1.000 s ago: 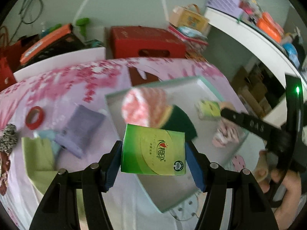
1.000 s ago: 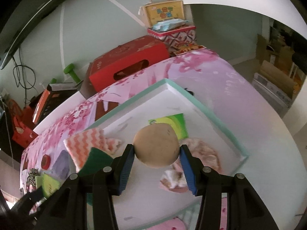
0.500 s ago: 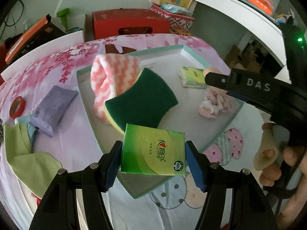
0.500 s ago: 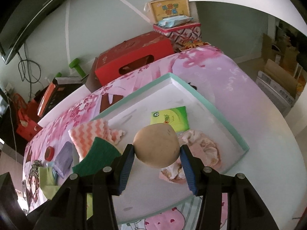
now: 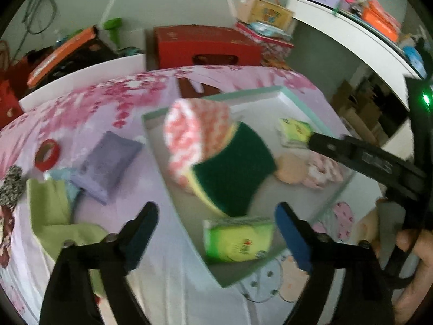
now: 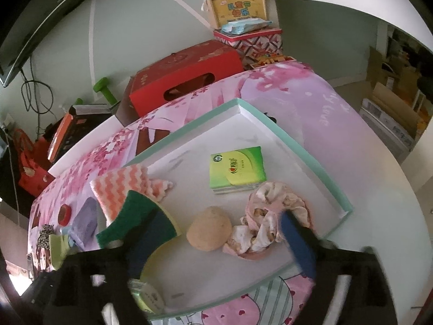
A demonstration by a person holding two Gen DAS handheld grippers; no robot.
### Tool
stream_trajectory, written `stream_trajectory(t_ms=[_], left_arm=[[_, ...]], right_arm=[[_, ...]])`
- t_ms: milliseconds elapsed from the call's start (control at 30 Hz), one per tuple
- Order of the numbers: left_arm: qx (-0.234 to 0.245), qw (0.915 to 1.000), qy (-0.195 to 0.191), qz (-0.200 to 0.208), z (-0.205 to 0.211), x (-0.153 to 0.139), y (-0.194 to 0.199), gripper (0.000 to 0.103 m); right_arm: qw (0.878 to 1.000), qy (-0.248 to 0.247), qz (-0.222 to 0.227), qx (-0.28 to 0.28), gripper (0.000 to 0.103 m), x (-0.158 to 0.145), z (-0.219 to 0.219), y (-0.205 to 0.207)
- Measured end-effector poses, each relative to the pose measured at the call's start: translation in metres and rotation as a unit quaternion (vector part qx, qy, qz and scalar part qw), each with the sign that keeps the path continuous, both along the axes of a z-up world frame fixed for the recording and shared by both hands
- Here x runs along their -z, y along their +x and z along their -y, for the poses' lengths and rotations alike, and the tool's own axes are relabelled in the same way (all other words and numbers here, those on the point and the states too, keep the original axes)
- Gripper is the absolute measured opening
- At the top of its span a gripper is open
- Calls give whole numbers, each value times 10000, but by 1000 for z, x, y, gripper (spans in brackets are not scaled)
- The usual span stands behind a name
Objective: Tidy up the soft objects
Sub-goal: 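Carry the puff and tissue pack into the teal-rimmed tray and open both tools, then withdraw both open tools from the tray back toward the pile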
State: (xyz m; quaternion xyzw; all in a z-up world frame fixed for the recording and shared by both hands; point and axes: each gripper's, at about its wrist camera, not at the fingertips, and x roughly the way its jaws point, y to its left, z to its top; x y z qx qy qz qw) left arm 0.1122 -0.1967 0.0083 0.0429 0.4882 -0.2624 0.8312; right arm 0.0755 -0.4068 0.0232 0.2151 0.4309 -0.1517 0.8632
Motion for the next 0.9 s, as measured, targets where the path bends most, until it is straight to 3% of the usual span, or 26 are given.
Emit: stream_trajectory(t_ms=[267,600,900], left_arm=[[-915,9955,120,203,-38,0,21,103],[-1361,9905,77,202,-65,-4,34,103],[-1962,9802,20,268,-110,-13,48,103]], right_arm=[[9999,-84,-3,112,103,1,1,0],[9999,-70,-41,133,103,2,1,2],[9999,-118,71,30,103,-2,-13,10]])
